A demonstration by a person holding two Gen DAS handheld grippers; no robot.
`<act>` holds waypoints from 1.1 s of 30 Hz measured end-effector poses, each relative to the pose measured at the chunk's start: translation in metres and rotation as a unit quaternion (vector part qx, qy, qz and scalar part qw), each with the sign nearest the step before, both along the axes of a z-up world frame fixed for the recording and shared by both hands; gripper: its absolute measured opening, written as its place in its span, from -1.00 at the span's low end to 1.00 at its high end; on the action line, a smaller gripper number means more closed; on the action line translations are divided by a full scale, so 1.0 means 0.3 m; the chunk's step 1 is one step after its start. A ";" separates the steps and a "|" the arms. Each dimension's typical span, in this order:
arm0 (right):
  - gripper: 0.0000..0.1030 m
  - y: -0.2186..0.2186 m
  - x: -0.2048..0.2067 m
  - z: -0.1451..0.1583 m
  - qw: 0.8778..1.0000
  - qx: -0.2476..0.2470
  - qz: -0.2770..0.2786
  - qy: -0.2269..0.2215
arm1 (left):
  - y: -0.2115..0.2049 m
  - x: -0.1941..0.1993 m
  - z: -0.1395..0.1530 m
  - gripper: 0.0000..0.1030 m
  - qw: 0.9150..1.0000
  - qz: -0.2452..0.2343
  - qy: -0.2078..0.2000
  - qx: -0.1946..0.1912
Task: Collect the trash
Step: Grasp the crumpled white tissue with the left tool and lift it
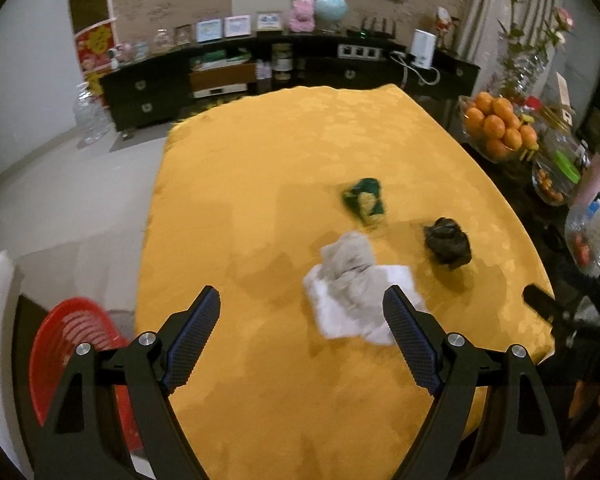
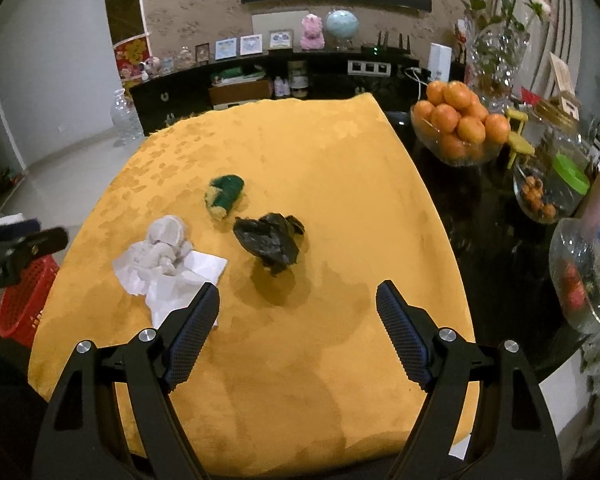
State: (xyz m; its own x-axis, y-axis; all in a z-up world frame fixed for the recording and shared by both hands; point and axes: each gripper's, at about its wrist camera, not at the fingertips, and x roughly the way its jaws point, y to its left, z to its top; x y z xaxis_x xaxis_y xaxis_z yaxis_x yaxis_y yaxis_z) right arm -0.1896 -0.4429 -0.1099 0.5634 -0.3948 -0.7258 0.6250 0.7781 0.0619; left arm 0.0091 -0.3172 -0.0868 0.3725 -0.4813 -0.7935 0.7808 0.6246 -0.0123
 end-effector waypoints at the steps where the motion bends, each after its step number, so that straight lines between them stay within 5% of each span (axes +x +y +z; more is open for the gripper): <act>1: 0.51 -0.003 -0.002 -0.005 1.000 0.002 -0.001 0.000 | -0.031 -0.001 -0.009 0.57 1.000 -0.006 0.002 0.002; 10: 0.51 -0.060 -0.012 -0.061 0.999 0.032 -0.015 -0.001 | -0.226 0.006 -0.124 0.54 0.998 -0.040 0.010 0.039; 18: 0.51 -0.093 -0.012 -0.085 0.998 0.058 -0.020 -0.007 | -0.301 0.032 -0.225 0.18 0.996 -0.044 0.018 0.078; 21: 0.51 -0.101 -0.010 -0.092 0.998 0.065 -0.021 -0.007 | -0.309 0.033 -0.257 -0.12 0.995 -0.048 0.026 0.089; 26: 0.51 -0.104 -0.008 -0.098 0.998 0.067 -0.021 -0.006 | -0.292 0.032 -0.259 -0.38 0.995 -0.047 0.029 0.082; 33: 0.51 -0.092 0.001 -0.100 0.998 0.059 -0.016 0.001 | -0.190 0.044 -0.173 -0.41 0.998 -0.025 0.029 0.044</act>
